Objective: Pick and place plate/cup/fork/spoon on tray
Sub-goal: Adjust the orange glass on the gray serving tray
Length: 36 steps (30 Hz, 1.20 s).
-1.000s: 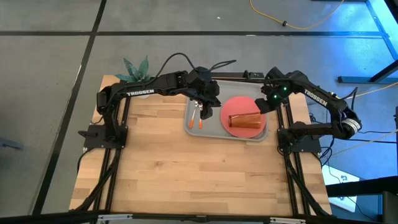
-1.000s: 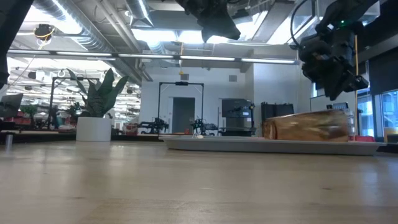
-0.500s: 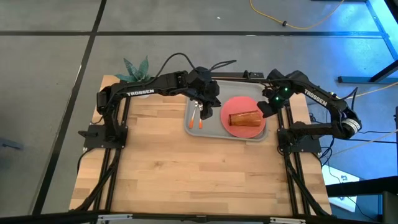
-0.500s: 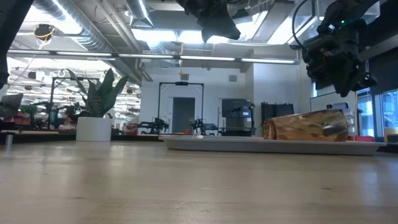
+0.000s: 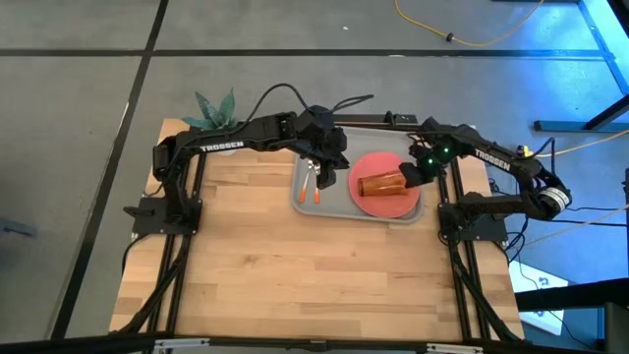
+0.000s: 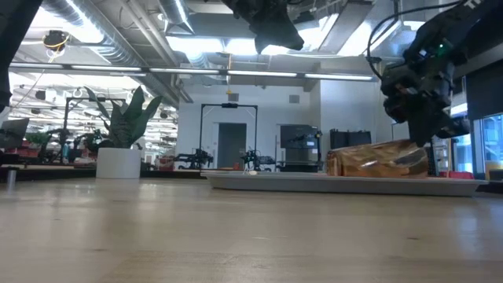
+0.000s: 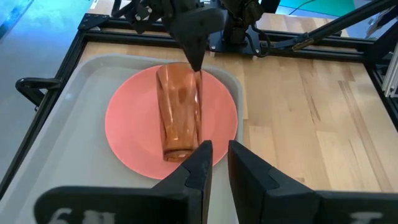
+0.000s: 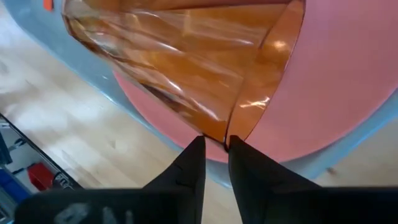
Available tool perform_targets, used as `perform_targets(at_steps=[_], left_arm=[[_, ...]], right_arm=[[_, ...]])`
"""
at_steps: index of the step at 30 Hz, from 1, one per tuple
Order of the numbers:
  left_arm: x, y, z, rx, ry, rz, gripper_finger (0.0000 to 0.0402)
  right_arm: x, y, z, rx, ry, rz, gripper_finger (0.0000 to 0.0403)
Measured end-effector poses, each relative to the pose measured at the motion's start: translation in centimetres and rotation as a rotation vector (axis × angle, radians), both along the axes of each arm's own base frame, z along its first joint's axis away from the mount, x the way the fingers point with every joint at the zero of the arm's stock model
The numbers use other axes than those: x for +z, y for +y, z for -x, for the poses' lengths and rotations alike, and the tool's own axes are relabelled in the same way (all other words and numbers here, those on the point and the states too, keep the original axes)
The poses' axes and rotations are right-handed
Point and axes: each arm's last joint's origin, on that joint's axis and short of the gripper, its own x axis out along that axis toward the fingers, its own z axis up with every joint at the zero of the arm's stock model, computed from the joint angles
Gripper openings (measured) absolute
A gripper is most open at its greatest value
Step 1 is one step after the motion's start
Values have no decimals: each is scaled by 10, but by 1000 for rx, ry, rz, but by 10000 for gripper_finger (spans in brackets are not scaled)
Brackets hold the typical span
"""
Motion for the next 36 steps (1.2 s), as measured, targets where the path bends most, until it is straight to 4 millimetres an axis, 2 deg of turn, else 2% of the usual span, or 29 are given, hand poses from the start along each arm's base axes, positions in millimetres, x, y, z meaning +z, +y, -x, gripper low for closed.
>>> perform_targets(at_steps=[15, 18, 21, 30, 33, 36], left_arm=[[0, 0, 0, 0, 0, 0, 45], [0, 0, 0, 0, 0, -1, 45], [0, 0, 0, 0, 0, -1, 45], [0, 0, 0, -3, 0, -6, 45], [0, 0, 0, -4, 0, -6, 45], [0, 0, 0, -4, 0, -7, 45]], right_arm=[[-1, -8, -5, 39, -71, 108, 69], [0, -9, -6, 38, -80, 121, 50], [0, -10, -7, 56, -94, 141, 14], [0, -11, -7, 61, -95, 160, 2], [8, -12, -8, 69, -87, 157, 2], [25, -14, -9, 93, -66, 177, 2]])
